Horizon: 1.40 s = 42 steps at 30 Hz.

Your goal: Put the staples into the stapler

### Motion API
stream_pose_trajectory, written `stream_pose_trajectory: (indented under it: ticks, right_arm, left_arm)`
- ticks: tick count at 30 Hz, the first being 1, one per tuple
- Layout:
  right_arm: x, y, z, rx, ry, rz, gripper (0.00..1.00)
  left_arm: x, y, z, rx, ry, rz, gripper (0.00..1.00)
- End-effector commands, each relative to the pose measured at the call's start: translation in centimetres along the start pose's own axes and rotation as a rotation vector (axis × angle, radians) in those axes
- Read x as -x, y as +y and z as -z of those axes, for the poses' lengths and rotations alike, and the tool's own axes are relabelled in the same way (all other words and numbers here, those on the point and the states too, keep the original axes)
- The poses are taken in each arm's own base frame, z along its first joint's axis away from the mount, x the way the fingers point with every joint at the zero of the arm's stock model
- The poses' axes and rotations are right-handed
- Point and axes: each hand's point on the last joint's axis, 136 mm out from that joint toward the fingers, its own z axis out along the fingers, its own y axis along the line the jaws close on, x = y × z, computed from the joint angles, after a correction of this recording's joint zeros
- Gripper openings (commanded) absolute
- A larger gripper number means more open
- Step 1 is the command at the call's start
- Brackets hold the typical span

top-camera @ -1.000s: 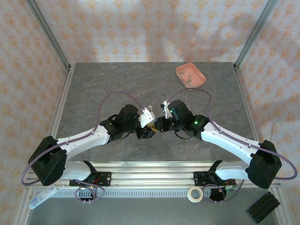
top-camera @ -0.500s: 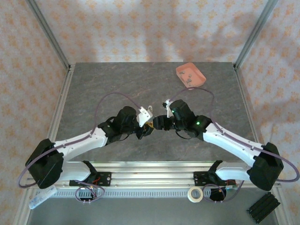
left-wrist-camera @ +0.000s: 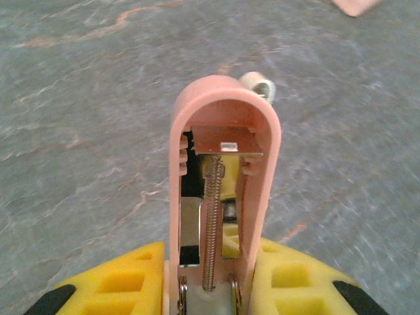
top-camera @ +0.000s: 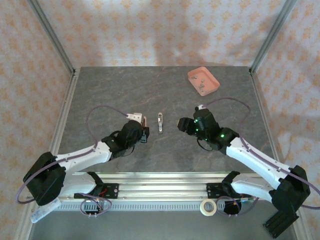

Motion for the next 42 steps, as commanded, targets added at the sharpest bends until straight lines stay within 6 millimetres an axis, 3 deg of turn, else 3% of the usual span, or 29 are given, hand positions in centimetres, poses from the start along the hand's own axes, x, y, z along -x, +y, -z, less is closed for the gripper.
stream_pose_trajectory:
  ticks: [1,11,23,42]
  right_arm:
    - [0.2,-0.9,0.1,-0.037,-0.024,-0.034,0.58]
    - [-0.9,-0.8,-0.9,-0.043,0.042,-0.022,0.58]
    - [-1.0,-0.7,-0.9,-0.042,0.054,-0.012,0.58]
    - [-1.4,0.4,-1.0,0.011,0.085,0.018,0.58]
  left_arm:
    - [0.2,2.5,-0.8,0.134,-0.034,0.128,0.22]
    - [0.3,2.7,-3.9,0.146,-0.006,0.178,0.21]
    - [0.9,0.4,-8.0,0.105,0.056,0.107,0.21]
    - [-0.3,0.8,-10.4,0.126,0.075,0.056,0.21]
